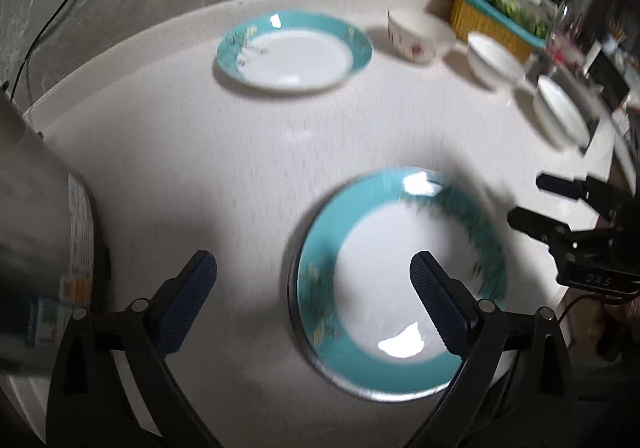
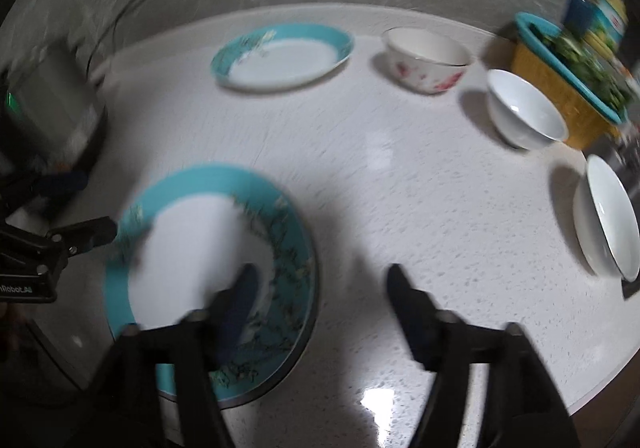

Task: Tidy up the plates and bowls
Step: 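Carry the teal plate onto the grey-rimmed plate and open both tools, then reach both tools to the second teal floral plate and grip its rim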

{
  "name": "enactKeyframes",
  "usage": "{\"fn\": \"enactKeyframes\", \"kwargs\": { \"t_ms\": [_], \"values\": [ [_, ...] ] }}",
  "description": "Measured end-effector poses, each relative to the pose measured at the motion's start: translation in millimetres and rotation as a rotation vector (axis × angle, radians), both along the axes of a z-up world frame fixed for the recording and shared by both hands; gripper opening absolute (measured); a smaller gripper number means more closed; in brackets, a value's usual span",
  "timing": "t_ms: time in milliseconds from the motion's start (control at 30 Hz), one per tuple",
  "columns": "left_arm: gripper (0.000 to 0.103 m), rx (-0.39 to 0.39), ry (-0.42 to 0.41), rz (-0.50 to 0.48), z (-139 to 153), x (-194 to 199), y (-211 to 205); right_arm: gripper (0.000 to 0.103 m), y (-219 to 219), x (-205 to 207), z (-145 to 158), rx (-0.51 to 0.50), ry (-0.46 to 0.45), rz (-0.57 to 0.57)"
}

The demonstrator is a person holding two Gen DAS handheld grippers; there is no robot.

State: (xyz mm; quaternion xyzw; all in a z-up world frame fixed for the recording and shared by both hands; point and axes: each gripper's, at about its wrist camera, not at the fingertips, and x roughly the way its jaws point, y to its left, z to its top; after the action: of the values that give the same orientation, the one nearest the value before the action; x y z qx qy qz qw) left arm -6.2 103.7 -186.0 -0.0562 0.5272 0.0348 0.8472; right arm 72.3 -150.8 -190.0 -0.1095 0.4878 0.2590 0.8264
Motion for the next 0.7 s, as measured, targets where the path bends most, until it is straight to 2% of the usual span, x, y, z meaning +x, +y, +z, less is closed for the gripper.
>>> {"fn": "enactKeyframes", "kwargs": {
  "t_ms": [67, 133, 267, 367, 567, 700],
  "values": [
    [0.103, -0.068, -0.012, 0.029, 10, 14, 15, 0.086, -13, 12, 8, 0.057, 0.031, -0.038],
    [0.103, -0.135, -0.030, 0.061, 18, 34, 29, 0.088, -26, 27, 17, 0.128, 0.070, -0.085],
    [0.103, -0.085, -0.056, 0.108, 29, 51, 43, 0.103, -47, 50, 33, 0.276, 0.127, -0.131],
    [0.103, -0.047, -0.088, 0.124, 37, 58, 49, 0.103, -51, 61, 40, 0.338, 0.157, -0.135],
    [0.103, -0.104, -0.093, 0.172, 34, 80, 66, 0.103, -47, 86, 46, 0.363, 0.161, -0.125],
    [0.103, -0.104, -0.101, 0.213, 38, 103, 90, 0.103, -31, 106, 49, 0.389, 0.155, -0.095]
  ]
}}
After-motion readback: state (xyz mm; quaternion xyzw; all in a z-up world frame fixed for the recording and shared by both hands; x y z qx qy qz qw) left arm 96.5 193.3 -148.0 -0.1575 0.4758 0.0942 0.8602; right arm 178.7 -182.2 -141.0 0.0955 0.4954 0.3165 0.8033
